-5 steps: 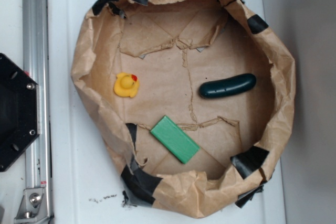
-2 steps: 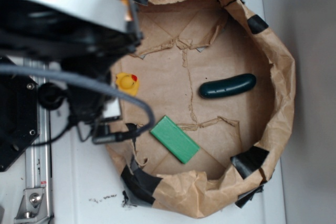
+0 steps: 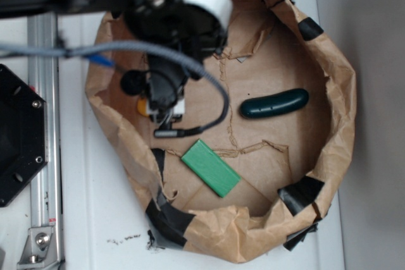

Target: Grab the yellow duck.

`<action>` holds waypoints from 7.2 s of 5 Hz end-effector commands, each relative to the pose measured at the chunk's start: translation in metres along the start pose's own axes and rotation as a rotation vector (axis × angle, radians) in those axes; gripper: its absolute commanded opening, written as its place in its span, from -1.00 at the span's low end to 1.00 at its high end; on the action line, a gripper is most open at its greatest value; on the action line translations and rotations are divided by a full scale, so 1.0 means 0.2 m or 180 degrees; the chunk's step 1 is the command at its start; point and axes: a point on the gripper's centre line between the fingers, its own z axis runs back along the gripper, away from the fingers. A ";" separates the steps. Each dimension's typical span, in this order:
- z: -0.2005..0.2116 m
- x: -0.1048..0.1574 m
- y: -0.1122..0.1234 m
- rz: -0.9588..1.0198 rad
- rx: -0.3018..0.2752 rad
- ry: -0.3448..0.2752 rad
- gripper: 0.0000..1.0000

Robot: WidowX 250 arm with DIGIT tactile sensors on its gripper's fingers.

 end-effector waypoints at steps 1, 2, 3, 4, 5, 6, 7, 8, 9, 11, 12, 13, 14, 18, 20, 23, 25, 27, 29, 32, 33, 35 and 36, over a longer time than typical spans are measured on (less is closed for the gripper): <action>-0.26 -0.01 -0.08 -0.1000 0.0372 0.0394 1.00; -0.26 -0.01 -0.08 -0.1000 0.0372 0.0394 1.00; -0.26 -0.01 -0.08 -0.1000 0.0372 0.0394 1.00; -0.26 -0.01 -0.08 -0.1000 0.0372 0.0394 1.00; -0.26 -0.01 -0.08 -0.1000 0.0372 0.0394 1.00; -0.26 -0.01 -0.08 -0.1000 0.0372 0.0394 1.00; -0.28 -0.05 -0.02 -0.1205 0.0483 0.0202 1.00; -0.27 -0.04 -0.02 -0.1291 0.0489 0.0190 1.00; -0.27 -0.04 -0.01 -0.1263 0.0482 0.0166 1.00; -0.30 -0.02 0.01 -0.1253 0.0505 0.0248 1.00; -0.35 -0.02 -0.02 -0.1331 0.0528 0.0297 1.00; -0.46 -0.04 -0.03 -0.1398 0.0572 0.0414 1.00; -0.49 -0.05 -0.09 -0.1489 0.0524 0.0416 1.00; -0.44 -0.05 -0.13 -0.1505 0.0263 0.0237 1.00; -0.52 -0.11 -0.03 -0.1307 0.0228 0.0401 1.00; -0.51 -0.10 0.02 -0.1111 0.0361 0.0367 -1.00; -0.51 -0.09 0.02 -0.1098 0.0379 0.0369 -1.00; -0.48 -0.09 0.02 -0.1133 0.0218 0.0319 1.00; -0.43 -0.10 0.07 -0.0900 0.0032 0.0428 1.00; -0.42 -0.13 0.05 -0.0768 0.0178 0.0631 1.00; -0.45 -0.13 0.04 -0.0789 0.0148 0.0690 1.00; -0.48 -0.12 0.04 -0.0751 0.0009 0.0531 -1.00; -0.49 -0.11 0.04 -0.0767 0.0009 0.0543 -1.00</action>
